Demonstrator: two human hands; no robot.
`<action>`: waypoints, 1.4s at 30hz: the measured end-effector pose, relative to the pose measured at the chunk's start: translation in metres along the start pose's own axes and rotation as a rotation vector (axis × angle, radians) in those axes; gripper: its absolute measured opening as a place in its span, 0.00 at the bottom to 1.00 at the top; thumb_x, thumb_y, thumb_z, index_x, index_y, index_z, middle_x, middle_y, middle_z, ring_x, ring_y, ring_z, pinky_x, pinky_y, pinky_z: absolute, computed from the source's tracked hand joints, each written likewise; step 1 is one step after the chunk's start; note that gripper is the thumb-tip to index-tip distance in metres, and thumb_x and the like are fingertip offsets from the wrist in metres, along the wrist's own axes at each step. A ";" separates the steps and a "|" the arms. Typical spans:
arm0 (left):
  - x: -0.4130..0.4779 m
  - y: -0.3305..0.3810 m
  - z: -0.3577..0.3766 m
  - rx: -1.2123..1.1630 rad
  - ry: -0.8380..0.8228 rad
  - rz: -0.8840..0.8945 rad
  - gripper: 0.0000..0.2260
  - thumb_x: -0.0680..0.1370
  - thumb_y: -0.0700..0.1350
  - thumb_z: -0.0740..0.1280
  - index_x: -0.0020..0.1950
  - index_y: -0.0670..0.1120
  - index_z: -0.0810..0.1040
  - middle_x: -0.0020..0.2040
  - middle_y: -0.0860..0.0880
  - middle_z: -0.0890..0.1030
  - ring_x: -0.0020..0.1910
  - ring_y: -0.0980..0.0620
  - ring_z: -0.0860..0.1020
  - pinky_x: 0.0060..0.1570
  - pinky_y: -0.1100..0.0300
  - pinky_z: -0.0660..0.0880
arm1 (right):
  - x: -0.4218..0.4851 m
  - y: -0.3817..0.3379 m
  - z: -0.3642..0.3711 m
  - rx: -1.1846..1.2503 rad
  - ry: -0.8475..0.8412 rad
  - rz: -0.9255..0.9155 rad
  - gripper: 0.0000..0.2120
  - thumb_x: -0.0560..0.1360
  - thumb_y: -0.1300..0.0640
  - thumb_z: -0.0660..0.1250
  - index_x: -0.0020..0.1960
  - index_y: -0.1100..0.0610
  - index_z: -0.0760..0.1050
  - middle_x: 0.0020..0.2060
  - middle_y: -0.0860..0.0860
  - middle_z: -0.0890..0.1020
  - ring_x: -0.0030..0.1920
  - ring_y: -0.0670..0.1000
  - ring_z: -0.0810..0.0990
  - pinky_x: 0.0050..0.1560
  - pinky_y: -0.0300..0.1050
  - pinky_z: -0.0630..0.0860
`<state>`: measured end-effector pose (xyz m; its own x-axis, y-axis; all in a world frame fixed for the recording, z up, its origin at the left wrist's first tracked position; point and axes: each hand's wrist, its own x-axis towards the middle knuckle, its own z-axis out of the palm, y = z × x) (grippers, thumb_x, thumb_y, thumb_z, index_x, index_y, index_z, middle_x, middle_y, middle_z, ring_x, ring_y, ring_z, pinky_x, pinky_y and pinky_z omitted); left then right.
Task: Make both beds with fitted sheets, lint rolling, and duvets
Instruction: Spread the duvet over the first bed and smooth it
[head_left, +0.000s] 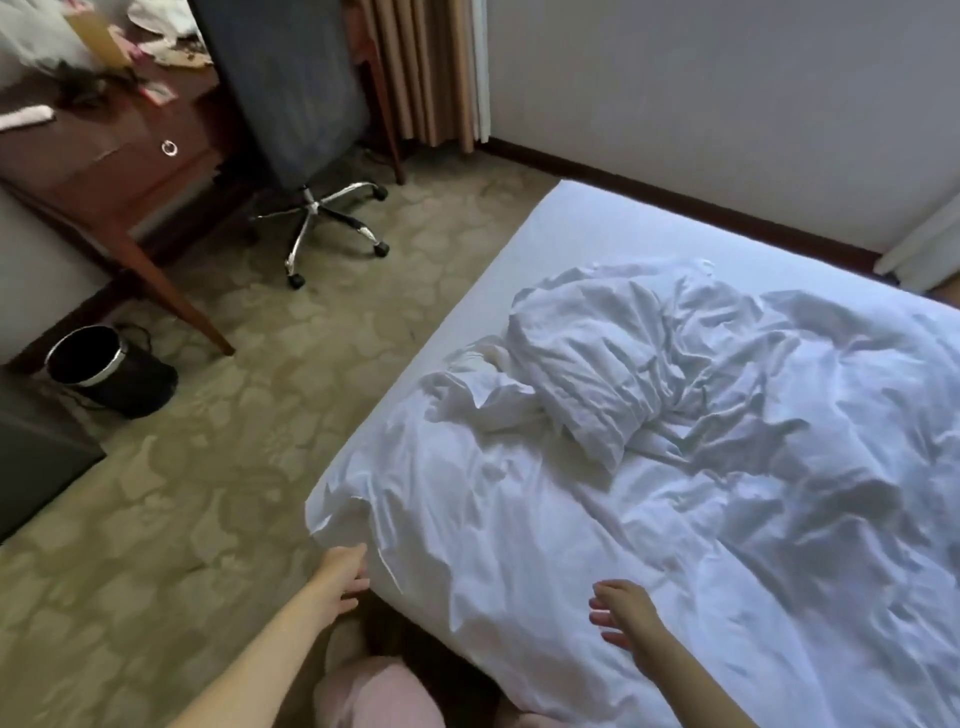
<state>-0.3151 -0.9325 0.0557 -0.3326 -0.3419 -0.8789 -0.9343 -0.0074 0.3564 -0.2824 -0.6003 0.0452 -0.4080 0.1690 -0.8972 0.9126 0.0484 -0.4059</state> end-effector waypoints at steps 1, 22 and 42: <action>0.010 0.008 0.002 -0.053 -0.075 -0.042 0.19 0.81 0.53 0.60 0.68 0.44 0.69 0.64 0.42 0.74 0.63 0.43 0.72 0.63 0.46 0.66 | -0.001 0.003 0.006 0.034 0.033 0.019 0.03 0.77 0.66 0.58 0.45 0.64 0.69 0.34 0.55 0.69 0.33 0.52 0.67 0.33 0.40 0.59; 0.047 0.067 -0.087 0.156 -0.600 0.094 0.12 0.81 0.44 0.61 0.61 0.38 0.73 0.40 0.44 0.82 0.43 0.45 0.78 0.41 0.54 0.76 | -0.123 0.080 0.285 0.748 0.319 0.236 0.18 0.81 0.52 0.58 0.67 0.61 0.68 0.55 0.56 0.78 0.53 0.53 0.78 0.52 0.48 0.75; -0.035 -0.037 -0.224 0.236 -0.645 0.353 0.21 0.81 0.45 0.61 0.73 0.41 0.63 0.68 0.41 0.71 0.66 0.39 0.70 0.63 0.47 0.69 | -0.188 0.065 0.430 1.581 0.218 -0.122 0.45 0.64 0.42 0.76 0.71 0.43 0.51 0.62 0.59 0.73 0.61 0.64 0.74 0.58 0.66 0.70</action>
<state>-0.2403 -1.1305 0.1437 -0.5576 0.3293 -0.7620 -0.7374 0.2251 0.6369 -0.1575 -1.0518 0.1124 -0.3359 0.3780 -0.8627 -0.1221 -0.9257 -0.3581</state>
